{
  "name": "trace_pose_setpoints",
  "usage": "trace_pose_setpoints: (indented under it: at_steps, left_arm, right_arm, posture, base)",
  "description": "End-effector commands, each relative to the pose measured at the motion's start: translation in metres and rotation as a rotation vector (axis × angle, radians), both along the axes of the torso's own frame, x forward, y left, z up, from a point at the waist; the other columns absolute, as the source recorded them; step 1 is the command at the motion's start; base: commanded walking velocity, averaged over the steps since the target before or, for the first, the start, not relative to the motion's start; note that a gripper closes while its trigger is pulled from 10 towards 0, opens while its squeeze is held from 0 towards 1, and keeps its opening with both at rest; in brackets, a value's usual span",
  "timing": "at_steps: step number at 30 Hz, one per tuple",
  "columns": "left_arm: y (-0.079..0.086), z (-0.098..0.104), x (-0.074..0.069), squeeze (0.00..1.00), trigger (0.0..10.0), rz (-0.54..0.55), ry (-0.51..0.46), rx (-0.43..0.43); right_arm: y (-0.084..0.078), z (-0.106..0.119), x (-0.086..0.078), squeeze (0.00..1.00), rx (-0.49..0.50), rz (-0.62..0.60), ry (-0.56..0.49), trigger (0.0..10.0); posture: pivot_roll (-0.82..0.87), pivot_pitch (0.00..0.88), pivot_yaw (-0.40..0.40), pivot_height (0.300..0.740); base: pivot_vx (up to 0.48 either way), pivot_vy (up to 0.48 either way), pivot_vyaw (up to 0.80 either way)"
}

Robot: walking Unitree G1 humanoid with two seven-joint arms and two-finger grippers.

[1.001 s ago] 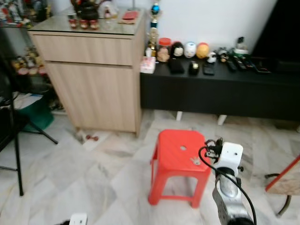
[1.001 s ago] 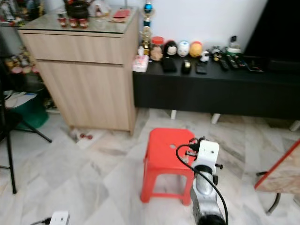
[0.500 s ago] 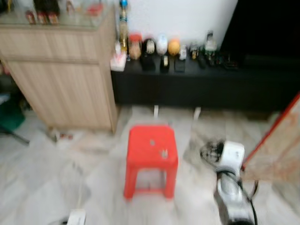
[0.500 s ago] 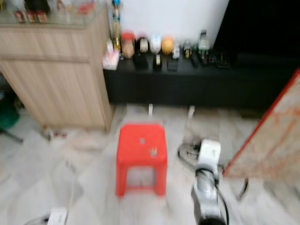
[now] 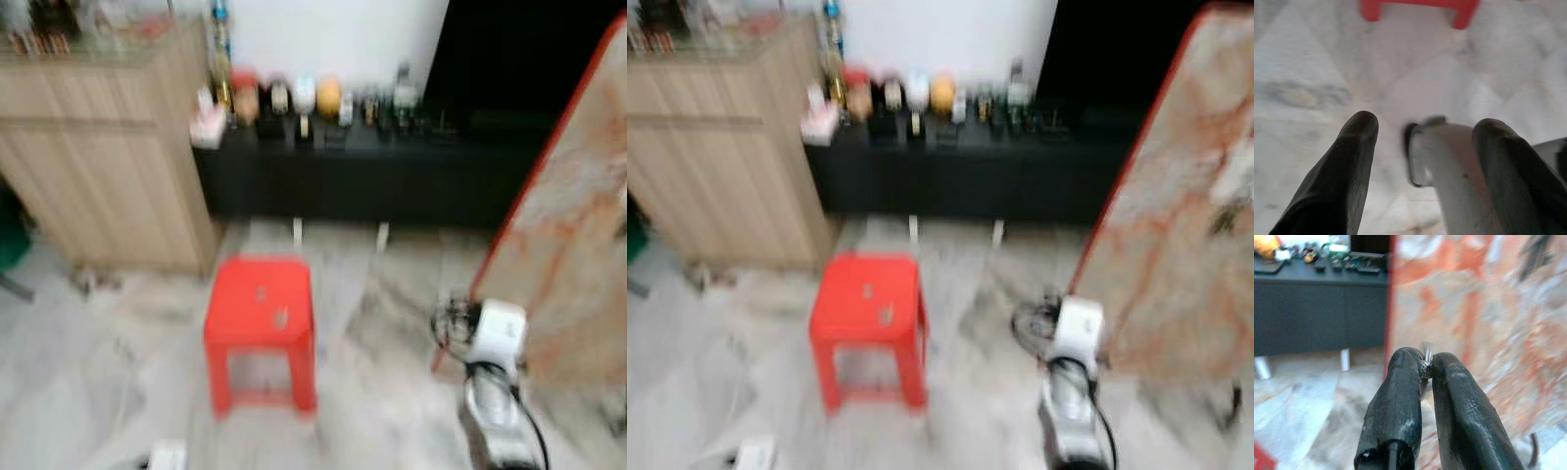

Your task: Hang keys on a hook

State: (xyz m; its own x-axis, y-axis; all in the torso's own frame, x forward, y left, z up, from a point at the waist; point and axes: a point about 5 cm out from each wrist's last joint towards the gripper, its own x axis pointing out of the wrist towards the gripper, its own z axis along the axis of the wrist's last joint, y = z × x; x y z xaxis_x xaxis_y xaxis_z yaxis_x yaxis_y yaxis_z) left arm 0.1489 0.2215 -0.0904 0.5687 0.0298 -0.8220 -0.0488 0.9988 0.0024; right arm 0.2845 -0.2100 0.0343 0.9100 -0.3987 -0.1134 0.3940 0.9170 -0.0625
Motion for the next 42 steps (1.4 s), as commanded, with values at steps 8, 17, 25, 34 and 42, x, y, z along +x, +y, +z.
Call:
trace_pose_setpoints:
  at_steps: [8,17,25,34,42]
  left_arm:
    - [0.007,-0.001,-0.007,0.0,10.0,0.006,0.026,0.019]
    - [0.007,-0.002,-0.008,0.0,10.0,0.007,0.029,0.02]
    - [0.007,-0.002,-0.009,0.0,10.0,0.018,0.029,0.022]
    - [0.006,-0.002,-0.007,0.0,10.0,0.037,0.018,0.021]
    - [0.007,-0.001,-0.005,0.0,10.0,0.052,0.013,0.027]
  right_arm:
    - [0.003,0.008,0.005,0.0,0.0,0.001,-0.039,10.0]
    - [0.004,0.01,0.007,0.0,0.006,-0.008,-0.05,10.0]
    - [0.005,0.012,0.009,0.0,0.008,-0.007,-0.055,10.0]
    - [0.003,0.019,0.016,0.0,0.003,-0.004,-0.072,10.0]
    - [0.003,0.026,0.019,0.0,0.004,-0.031,-0.103,10.0]
  posture:
    - [0.03,0.0,-0.055,0.74]
    - [0.02,0.0,-0.053,0.74]
    - [0.02,0.0,-0.057,0.74]
    - [0.01,0.0,-0.062,0.74]
    - [0.02,0.0,-0.054,0.74]
  base:
    - [0.0,-0.48,0.0]
    - [0.0,-0.48,0.0]
    - [0.0,-0.48,0.0]
    - [0.0,-0.113,0.0]
    - [0.0,0.0,0.0]
